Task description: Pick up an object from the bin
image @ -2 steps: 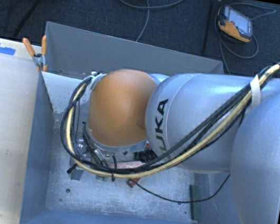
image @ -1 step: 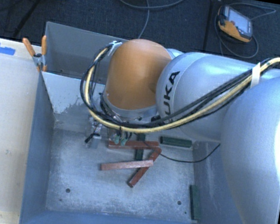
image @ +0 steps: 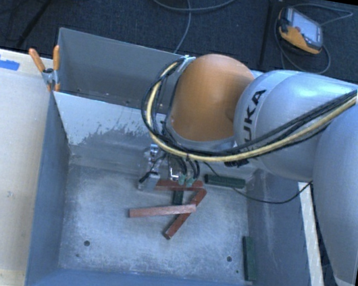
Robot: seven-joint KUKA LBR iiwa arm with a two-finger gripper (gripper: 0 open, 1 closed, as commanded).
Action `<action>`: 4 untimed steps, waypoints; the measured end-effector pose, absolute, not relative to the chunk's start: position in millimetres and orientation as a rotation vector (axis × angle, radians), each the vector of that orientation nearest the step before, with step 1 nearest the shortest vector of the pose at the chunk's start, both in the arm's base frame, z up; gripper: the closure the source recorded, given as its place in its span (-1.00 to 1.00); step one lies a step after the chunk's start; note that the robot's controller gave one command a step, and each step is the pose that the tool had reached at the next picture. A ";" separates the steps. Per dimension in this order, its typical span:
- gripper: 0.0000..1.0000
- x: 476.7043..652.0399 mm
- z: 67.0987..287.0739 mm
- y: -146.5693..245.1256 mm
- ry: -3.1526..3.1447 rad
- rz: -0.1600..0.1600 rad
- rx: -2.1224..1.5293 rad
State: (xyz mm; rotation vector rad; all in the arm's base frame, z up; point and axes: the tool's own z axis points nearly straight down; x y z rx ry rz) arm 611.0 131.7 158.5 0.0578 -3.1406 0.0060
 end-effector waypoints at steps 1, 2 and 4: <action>1.00 557.3 237.8 108.2 -3.147 -0.001 -0.053; -1.00 557.2 233.2 108.5 -3.141 0.000 -0.055; -1.00 558.0 66.2 85.5 -3.134 -0.001 -0.030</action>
Offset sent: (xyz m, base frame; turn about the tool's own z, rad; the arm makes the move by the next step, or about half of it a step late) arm -0.0543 -0.0230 0.0751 0.0702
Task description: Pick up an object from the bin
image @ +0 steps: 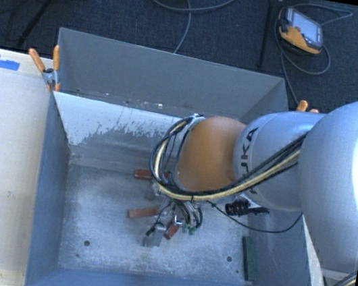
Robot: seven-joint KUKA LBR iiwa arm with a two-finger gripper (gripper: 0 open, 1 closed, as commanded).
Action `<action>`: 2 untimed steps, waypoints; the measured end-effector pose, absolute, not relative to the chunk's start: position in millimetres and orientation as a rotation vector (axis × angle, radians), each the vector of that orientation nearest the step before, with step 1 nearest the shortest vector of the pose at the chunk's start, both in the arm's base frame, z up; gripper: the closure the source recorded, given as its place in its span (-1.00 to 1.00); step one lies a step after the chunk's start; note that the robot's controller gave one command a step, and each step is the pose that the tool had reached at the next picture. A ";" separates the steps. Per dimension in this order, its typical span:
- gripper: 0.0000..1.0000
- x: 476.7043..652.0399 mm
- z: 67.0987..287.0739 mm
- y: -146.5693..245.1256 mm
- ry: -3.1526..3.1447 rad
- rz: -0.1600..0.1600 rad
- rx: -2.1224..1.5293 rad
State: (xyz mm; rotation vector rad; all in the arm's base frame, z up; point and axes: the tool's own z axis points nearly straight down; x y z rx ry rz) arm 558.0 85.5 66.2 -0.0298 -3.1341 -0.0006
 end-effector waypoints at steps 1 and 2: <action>1.00 560.3 69.4 84.4 -3.141 -0.001 -0.037; -1.00 560.4 69.3 84.0 -3.141 -0.001 -0.039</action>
Offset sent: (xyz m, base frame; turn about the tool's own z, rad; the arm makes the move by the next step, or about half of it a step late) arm 0.0000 0.0000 0.0000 0.0000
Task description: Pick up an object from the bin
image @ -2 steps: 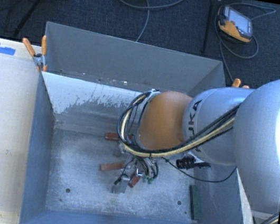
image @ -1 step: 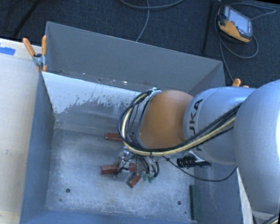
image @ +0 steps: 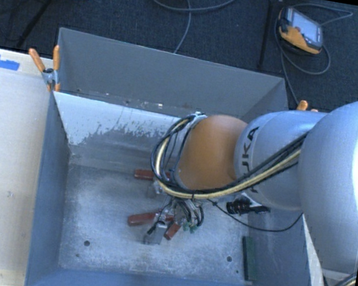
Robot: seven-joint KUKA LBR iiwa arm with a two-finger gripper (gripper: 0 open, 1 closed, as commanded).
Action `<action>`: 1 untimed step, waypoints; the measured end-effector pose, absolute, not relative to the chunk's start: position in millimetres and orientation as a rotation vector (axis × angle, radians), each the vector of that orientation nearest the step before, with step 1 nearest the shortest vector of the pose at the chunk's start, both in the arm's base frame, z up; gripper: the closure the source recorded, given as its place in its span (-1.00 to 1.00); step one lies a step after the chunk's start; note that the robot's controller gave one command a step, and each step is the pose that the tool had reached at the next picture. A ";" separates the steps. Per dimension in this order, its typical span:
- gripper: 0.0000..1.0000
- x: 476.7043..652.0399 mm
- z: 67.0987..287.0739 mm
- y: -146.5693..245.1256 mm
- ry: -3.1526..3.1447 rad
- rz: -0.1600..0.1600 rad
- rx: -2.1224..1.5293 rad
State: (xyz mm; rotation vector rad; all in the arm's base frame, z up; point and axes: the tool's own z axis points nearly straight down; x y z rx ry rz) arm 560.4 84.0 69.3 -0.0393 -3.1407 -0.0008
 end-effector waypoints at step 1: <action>1.00 560.4 69.4 84.0 -3.141 -0.001 -0.042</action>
Offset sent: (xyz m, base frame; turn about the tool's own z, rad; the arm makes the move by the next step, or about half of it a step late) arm 0.0000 0.0000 0.0000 0.0000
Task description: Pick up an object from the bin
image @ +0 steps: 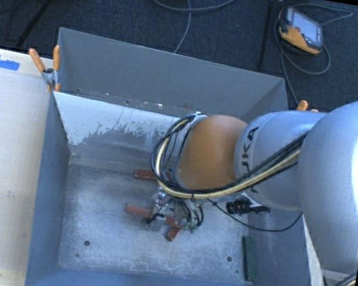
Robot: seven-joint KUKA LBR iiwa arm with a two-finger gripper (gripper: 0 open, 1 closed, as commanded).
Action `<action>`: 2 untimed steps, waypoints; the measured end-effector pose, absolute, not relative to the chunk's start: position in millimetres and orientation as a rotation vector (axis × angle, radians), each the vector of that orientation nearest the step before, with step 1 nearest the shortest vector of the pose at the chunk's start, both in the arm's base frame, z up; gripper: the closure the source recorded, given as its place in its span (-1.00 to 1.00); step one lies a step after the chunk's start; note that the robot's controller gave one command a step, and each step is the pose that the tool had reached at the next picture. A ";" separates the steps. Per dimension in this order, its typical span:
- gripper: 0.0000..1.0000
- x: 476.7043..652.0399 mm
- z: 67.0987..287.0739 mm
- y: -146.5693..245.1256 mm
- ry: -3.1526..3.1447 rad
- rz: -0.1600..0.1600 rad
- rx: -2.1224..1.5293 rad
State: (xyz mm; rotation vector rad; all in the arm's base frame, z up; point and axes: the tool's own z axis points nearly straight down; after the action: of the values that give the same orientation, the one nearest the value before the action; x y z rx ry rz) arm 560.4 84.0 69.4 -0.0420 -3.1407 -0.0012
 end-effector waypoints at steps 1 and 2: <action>-1.00 560.3 69.3 83.9 -3.141 -0.001 -0.043; 1.00 560.4 69.4 84.0 -3.141 -0.001 -0.045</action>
Offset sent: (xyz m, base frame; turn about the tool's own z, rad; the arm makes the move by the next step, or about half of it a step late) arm 0.0000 0.0000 0.0000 0.0000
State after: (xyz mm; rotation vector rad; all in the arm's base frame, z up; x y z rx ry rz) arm 560.4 84.0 69.4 -0.0451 -3.1407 -0.0014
